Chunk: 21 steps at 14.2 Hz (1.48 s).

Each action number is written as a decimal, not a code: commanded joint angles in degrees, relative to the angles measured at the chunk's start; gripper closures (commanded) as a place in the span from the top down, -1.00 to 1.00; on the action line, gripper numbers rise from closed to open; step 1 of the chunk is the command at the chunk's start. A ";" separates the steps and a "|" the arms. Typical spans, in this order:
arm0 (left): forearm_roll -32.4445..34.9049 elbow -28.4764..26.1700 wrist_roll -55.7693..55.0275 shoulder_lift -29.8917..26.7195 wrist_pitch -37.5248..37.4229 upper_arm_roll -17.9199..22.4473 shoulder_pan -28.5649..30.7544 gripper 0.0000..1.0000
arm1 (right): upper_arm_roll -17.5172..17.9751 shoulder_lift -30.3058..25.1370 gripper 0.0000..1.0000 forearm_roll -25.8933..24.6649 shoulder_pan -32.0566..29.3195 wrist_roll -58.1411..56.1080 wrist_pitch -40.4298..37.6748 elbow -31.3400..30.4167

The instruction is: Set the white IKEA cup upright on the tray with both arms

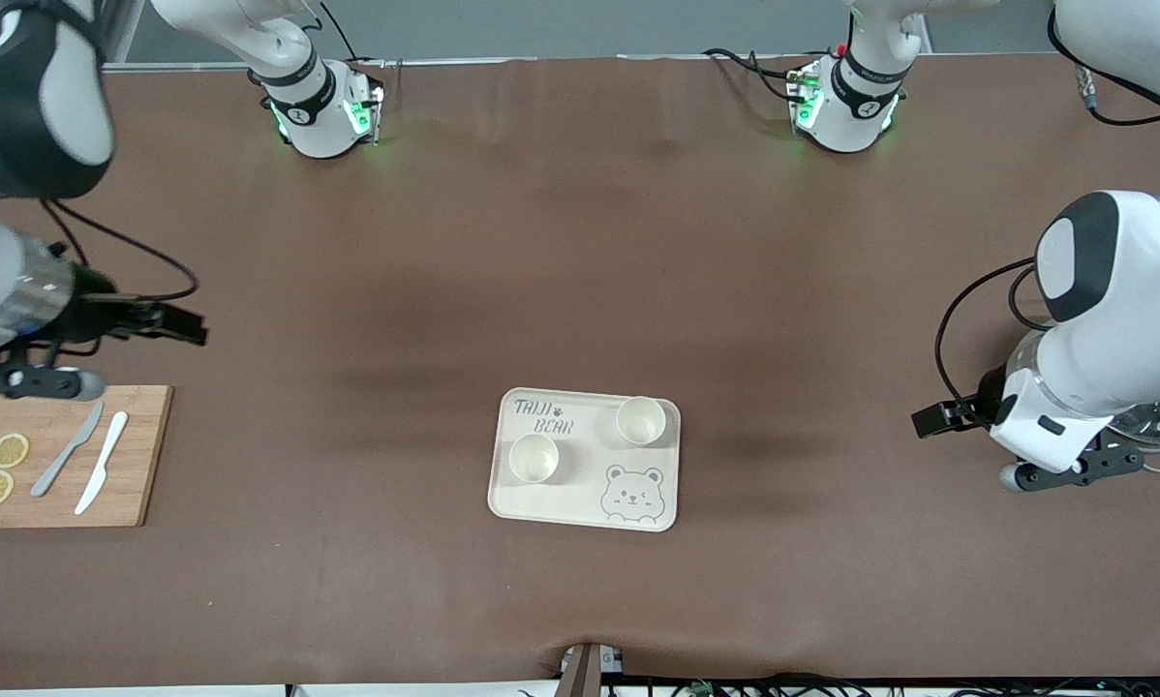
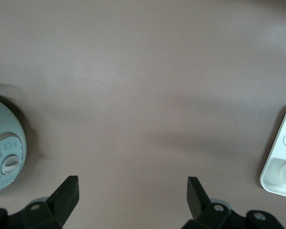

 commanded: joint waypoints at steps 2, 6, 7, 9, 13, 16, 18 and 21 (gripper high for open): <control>1.56 -0.65 5.70 -2.50 0.12 -0.45 3.66 1.00 | 1.25 -1.13 1.00 -0.39 -3.00 -7.31 8.72 -8.19; -0.80 -1.00 9.04 -3.30 -0.32 -0.80 6.91 1.00 | 1.17 -0.95 1.00 -0.48 -3.09 -7.32 8.81 -7.58; -1.16 -1.18 9.31 -3.30 -0.50 -0.80 6.40 1.00 | 1.25 -0.86 1.00 -0.48 -3.00 -6.71 8.63 -7.14; -1.17 -1.09 8.87 -3.21 -0.59 -0.89 6.65 1.00 | 1.25 -0.86 1.00 -0.57 -3.09 -6.35 7.67 -3.99; -1.25 -1.00 8.70 -3.21 -0.59 -0.89 6.05 1.00 | 1.25 -0.86 1.00 -0.74 -2.39 -6.26 3.89 0.67; -0.29 -1.18 9.32 -2.77 -0.76 -0.19 3.23 1.00 | 1.34 -1.39 1.00 -1.18 -2.92 -7.32 0.74 2.01; 0.58 -1.27 11.41 -2.68 -0.85 -0.19 2.96 1.00 | 1.08 -4.80 1.00 -1.45 -3.09 -5.39 -5.94 1.65; 1.30 -1.18 15.99 -2.86 -3.30 -0.19 3.66 1.00 | 1.08 -15.68 1.00 -1.45 -3.71 -1.00 -0.73 -11.48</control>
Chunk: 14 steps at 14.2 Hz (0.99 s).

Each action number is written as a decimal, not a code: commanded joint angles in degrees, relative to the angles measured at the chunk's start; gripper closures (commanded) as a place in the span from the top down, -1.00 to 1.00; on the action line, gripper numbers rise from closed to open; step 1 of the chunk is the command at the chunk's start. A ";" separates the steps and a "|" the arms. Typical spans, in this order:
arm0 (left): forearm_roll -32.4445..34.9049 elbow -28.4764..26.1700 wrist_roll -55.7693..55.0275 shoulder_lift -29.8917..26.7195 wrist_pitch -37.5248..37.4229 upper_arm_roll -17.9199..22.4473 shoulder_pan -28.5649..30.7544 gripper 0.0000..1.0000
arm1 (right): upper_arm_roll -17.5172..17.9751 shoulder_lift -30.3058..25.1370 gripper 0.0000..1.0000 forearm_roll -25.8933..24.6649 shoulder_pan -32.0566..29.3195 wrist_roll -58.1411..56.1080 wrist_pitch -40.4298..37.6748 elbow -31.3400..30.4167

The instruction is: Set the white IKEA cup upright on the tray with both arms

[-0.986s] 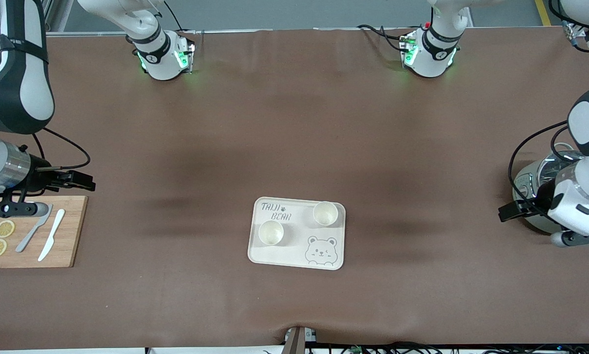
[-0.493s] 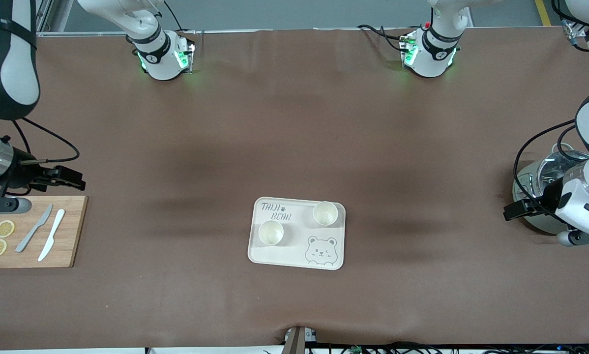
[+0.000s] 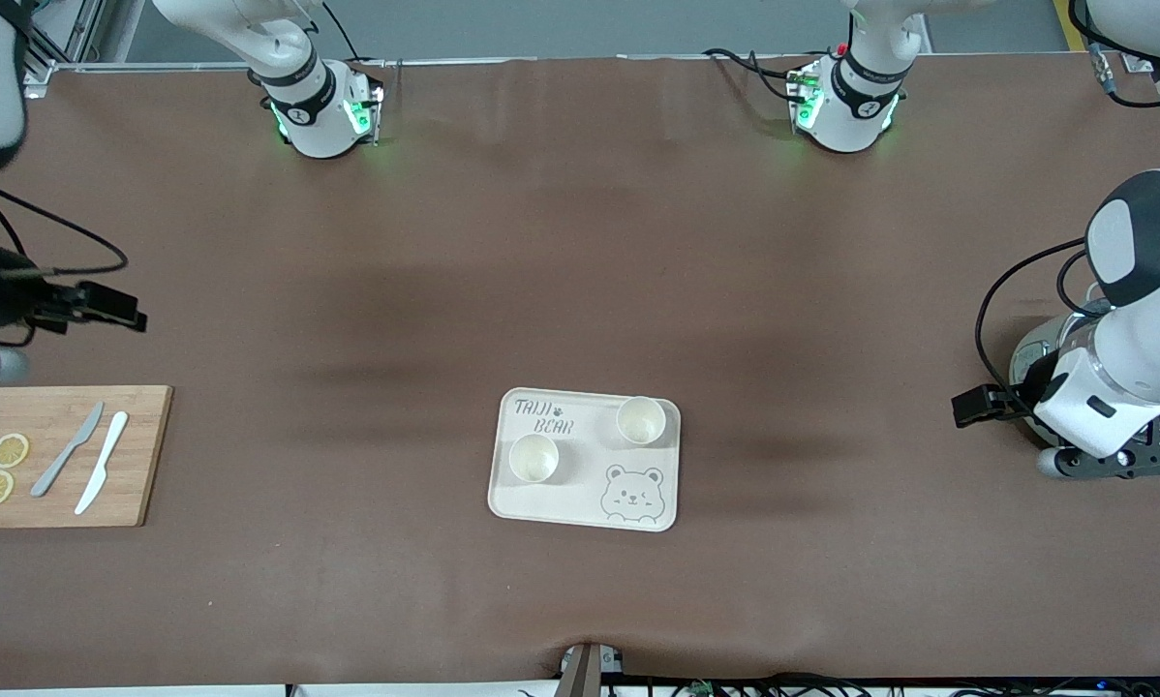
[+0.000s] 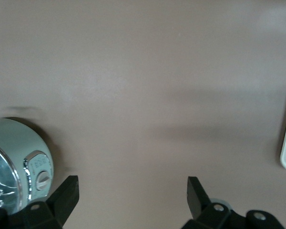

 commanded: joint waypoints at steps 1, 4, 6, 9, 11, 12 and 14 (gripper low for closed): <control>1.10 -0.44 2.79 -0.96 -1.96 0.16 0.69 1.00 | 0.71 -10.65 1.00 -1.06 -0.72 2.70 6.95 -13.35; 1.02 -0.52 1.91 -1.05 -2.05 0.07 1.04 1.00 | 0.71 -10.40 1.00 -1.76 -0.72 2.53 7.59 -12.93; 1.10 -0.52 2.52 -1.40 -3.63 0.07 1.83 1.00 | 0.80 -9.35 1.00 -5.00 -0.89 2.79 7.60 -12.84; 1.10 -0.35 2.26 -1.05 -3.72 0.07 1.66 1.00 | 0.71 -8.37 1.00 -5.02 -2.04 2.79 7.68 -12.93; 0.93 -0.26 1.73 -0.78 -3.20 0.07 1.31 1.00 | 0.80 -8.37 1.00 -4.67 -1.86 2.88 7.33 -12.93; 0.75 -0.26 1.73 -0.70 -3.02 -0.02 1.13 1.00 | 0.88 -8.46 1.00 -4.58 -1.86 2.88 7.16 -12.93; 0.49 0.09 0.60 -0.69 -2.93 0.07 1.65 1.00 | 0.80 -8.37 1.00 -4.58 -1.95 2.88 7.51 -12.93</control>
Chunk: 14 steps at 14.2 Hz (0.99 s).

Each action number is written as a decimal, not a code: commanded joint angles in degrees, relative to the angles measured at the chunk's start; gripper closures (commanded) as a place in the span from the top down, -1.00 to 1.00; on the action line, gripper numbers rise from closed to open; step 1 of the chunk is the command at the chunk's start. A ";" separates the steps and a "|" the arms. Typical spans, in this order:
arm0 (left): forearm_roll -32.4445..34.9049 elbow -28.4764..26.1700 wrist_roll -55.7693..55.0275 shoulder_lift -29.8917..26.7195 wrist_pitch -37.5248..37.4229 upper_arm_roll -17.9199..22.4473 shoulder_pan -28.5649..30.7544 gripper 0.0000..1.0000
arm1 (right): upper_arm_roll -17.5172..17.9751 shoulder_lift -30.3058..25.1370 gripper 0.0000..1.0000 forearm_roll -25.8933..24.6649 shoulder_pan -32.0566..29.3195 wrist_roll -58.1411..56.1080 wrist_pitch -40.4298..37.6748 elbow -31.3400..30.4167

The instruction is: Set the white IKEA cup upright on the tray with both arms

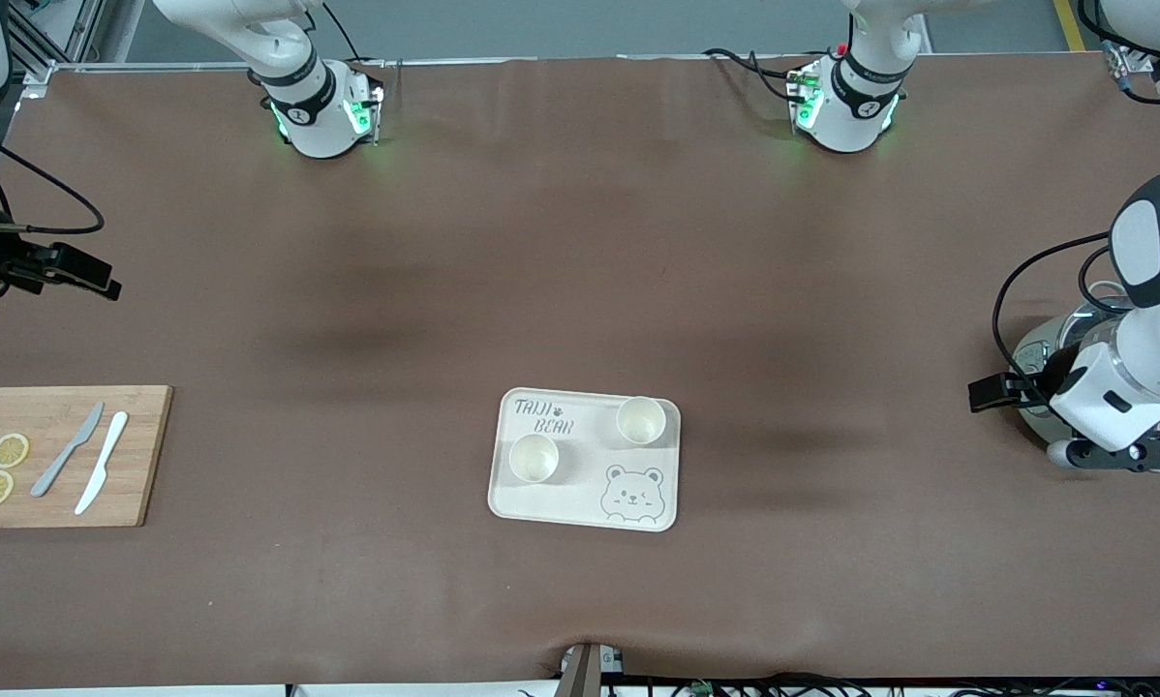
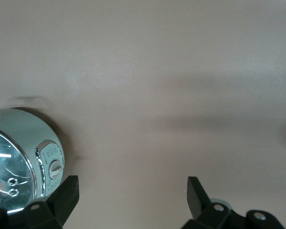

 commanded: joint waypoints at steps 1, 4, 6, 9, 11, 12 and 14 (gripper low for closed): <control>1.09 -0.03 0.10 -0.63 -0.07 -0.04 0.82 1.00 | 0.78 -0.22 1.00 -0.71 -0.89 0.92 0.03 -0.36; 0.58 -0.03 1.17 -0.80 -0.07 -0.13 2.40 1.00 | 0.69 -0.22 1.00 -0.89 -2.29 0.13 0.29 -0.36; 0.40 -0.03 1.17 -0.80 -0.07 -0.22 2.32 1.00 | 0.69 0.04 1.00 -1.15 -4.14 -3.19 0.46 -0.36; 0.40 -0.90 0.99 -0.89 -0.34 -0.66 1.88 1.00 | 0.78 0.92 1.00 -1.07 -8.01 -10.67 1.69 -0.10; 0.14 -0.91 -0.06 -0.89 -0.16 -0.83 1.79 1.00 | 0.78 1.09 1.00 -1.41 -9.06 -11.56 1.69 0.86; -0.56 -0.73 -0.15 -0.81 -0.07 -0.83 1.79 1.00 | 0.78 1.79 1.00 -1.50 -10.20 -14.96 1.69 1.57; -2.84 -0.73 -0.24 -0.80 0.89 -0.74 2.05 1.00 | 0.78 3.64 1.00 -0.81 -11.79 -21.65 1.69 3.67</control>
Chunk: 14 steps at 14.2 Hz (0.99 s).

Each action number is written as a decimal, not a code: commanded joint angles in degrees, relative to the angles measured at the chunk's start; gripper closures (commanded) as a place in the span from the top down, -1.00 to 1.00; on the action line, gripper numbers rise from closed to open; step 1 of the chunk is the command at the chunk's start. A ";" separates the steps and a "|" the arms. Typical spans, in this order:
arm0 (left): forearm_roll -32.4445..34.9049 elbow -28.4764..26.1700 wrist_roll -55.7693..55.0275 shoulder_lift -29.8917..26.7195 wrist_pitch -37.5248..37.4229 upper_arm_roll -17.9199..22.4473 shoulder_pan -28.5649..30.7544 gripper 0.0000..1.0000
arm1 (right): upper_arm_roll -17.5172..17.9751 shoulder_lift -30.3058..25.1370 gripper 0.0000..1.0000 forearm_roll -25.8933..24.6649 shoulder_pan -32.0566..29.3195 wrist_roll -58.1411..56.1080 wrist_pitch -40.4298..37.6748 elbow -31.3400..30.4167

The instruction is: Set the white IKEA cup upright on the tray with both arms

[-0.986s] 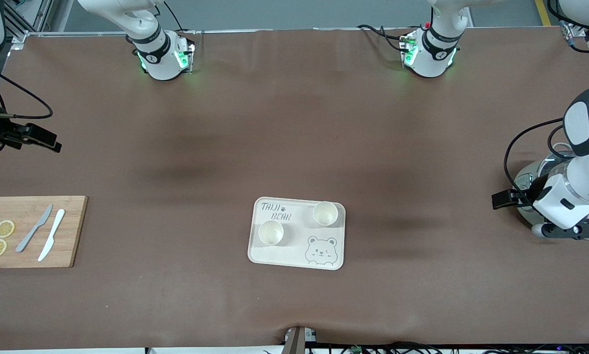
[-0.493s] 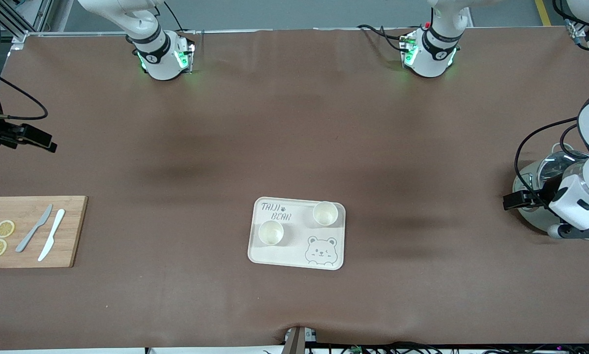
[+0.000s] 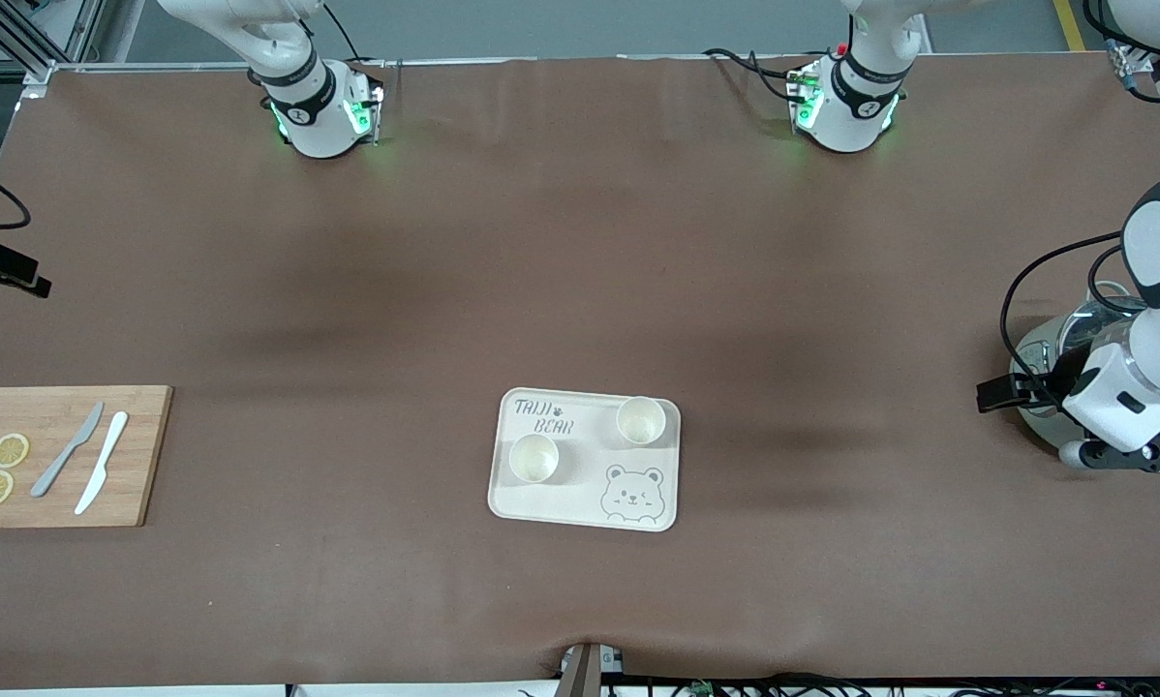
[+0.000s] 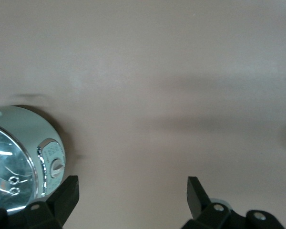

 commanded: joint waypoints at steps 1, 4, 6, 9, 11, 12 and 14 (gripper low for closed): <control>-2.00 -0.60 -0.40 -0.72 0.74 -0.24 0.32 1.00 | 0.91 2.50 1.00 -0.09 -1.89 -4.30 -0.73 3.41; -2.01 -0.95 -1.10 -0.02 0.74 -0.15 -1.95 1.00 | 1.70 2.33 1.00 1.31 2.57 16.77 -2.57 3.50; -1.74 -0.86 -2.51 0.16 0.74 -0.15 -2.23 1.00 | 1.53 2.16 1.00 1.41 6.36 28.20 -4.60 3.50; -1.74 -0.78 -2.51 0.16 0.74 -0.24 -1.97 1.00 | 1.53 2.15 1.00 1.14 6.72 27.17 -4.95 3.41; -1.83 -0.86 -2.51 0.16 0.83 -0.15 -2.05 1.00 | 1.61 2.15 1.00 1.14 6.72 27.00 -5.04 3.32; -1.83 -0.78 -2.51 0.25 0.83 -0.24 -2.05 1.00 | 1.61 2.15 1.00 1.14 6.73 27.00 -5.04 3.24; -1.83 -0.86 -2.51 0.16 0.74 -0.24 -1.97 1.00 | 1.61 2.15 1.00 1.32 6.90 27.00 -5.22 3.24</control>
